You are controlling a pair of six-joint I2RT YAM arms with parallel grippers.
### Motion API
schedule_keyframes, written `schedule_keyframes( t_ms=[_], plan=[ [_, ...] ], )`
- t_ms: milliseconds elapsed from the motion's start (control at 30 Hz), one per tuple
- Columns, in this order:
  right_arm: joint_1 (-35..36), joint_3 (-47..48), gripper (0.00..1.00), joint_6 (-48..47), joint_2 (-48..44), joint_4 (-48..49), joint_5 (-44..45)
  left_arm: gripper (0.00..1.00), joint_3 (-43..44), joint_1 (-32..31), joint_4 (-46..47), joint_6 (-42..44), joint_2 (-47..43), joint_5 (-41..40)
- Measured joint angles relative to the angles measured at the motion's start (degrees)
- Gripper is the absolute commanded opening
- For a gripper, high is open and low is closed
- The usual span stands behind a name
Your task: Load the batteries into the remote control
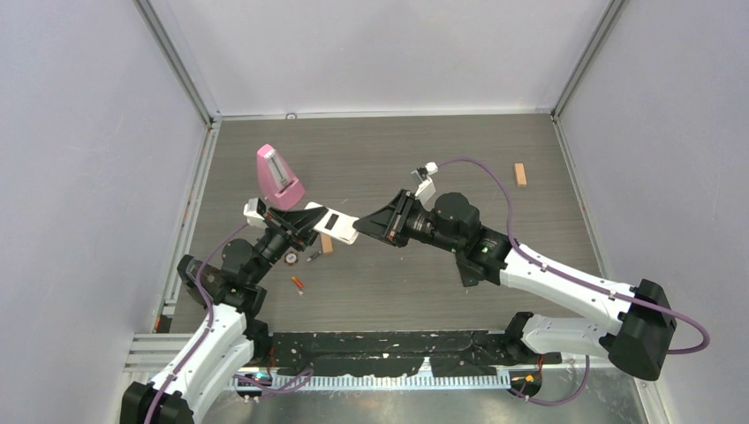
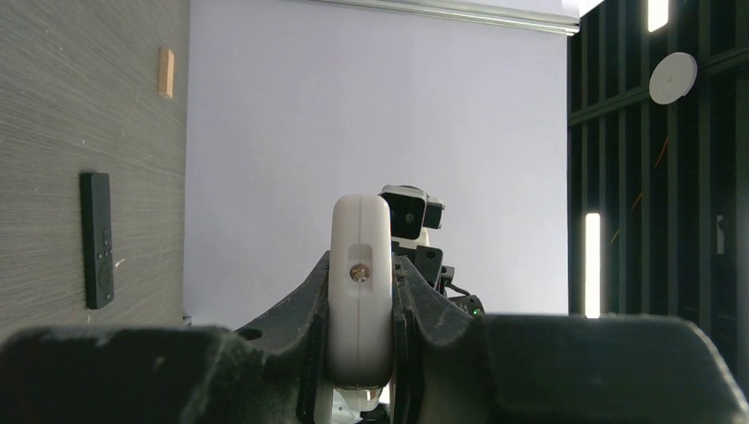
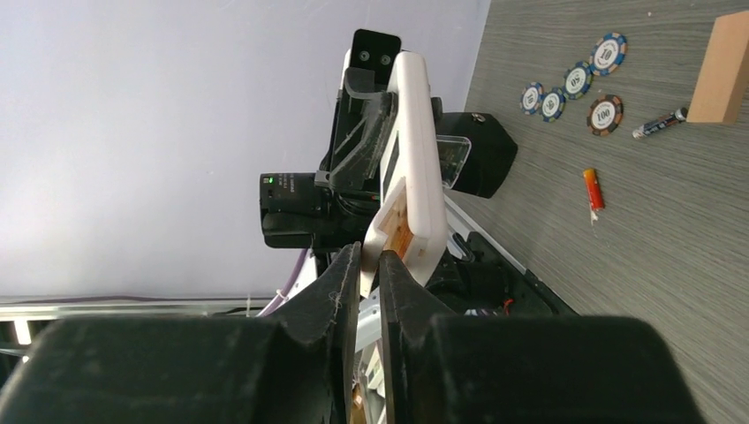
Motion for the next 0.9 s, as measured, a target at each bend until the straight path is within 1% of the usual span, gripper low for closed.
schedule_keyframes(
  t_ms=[200,400,533,733,800,900],
  plan=[
    [0.0,0.02,0.26,-0.76,-0.7,-2.67,0.57,0.0,0.0,0.0,-0.02,0.35,0.42,-0.04],
    [0.0,0.04,0.37,-0.87,-1.05,-4.44,0.81,0.0,0.0,0.0,-0.02,0.98,0.79,-0.13],
    [0.0,0.04,0.46,-1.03,-1.66,-5.79,1.03,0.0,0.0,0.0,0.02,1.03,0.83,-0.26],
    [0.0,0.07,0.68,-1.16,-2.75,-6.93,1.2,0.0,0.0,0.0,0.02,1.22,0.83,-0.31],
    [0.0,0.26,0.71,-1.25,-2.84,-7.41,1.18,0.0,0.0,0.0,0.02,1.25,0.81,-0.31],
    [0.0,0.55,0.73,-1.46,-2.69,-8.17,1.16,0.0,0.0,0.0,0.02,1.27,0.81,-0.31]
  ],
)
